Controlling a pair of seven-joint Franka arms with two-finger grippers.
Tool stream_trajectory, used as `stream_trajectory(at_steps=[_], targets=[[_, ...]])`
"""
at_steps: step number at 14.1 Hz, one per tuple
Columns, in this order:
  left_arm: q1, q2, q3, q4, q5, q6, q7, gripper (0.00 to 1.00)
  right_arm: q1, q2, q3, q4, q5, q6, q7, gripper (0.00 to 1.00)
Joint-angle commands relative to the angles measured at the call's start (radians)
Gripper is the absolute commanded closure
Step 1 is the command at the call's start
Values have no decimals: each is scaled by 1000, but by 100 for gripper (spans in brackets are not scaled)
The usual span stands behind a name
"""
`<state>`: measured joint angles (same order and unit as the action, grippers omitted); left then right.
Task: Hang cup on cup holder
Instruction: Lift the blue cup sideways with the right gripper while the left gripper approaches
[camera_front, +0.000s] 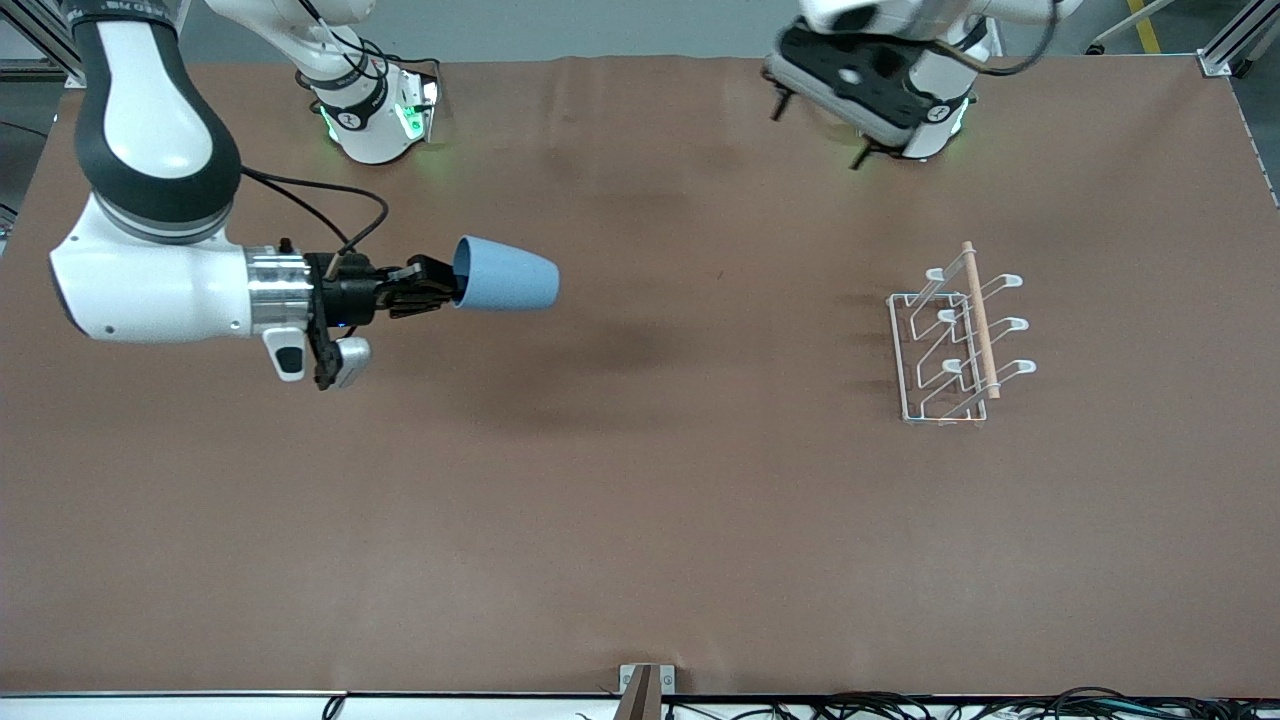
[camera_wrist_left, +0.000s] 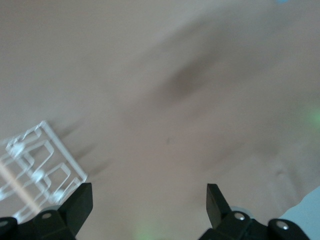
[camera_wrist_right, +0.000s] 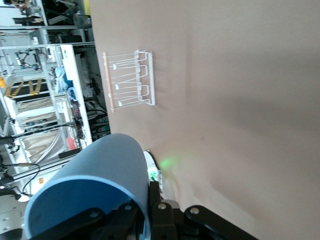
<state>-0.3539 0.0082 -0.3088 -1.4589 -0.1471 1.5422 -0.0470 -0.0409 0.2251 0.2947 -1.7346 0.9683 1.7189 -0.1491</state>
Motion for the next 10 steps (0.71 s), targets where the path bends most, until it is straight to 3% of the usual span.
stream_trajectory(at_steps=[1, 5, 10], targets=[[-84, 88, -10, 69, -3, 102, 22, 0, 6, 11, 0, -8, 44, -5, -7, 98], [-227, 179, -7, 116, 7, 323, 19, 0, 39, 34, 0, -9, 46, -44, -4, 96], [-269, 286, -9, 149, 78, 470, 212, 0, 39, 109, 20, -3, 49, -71, -32, 96]])
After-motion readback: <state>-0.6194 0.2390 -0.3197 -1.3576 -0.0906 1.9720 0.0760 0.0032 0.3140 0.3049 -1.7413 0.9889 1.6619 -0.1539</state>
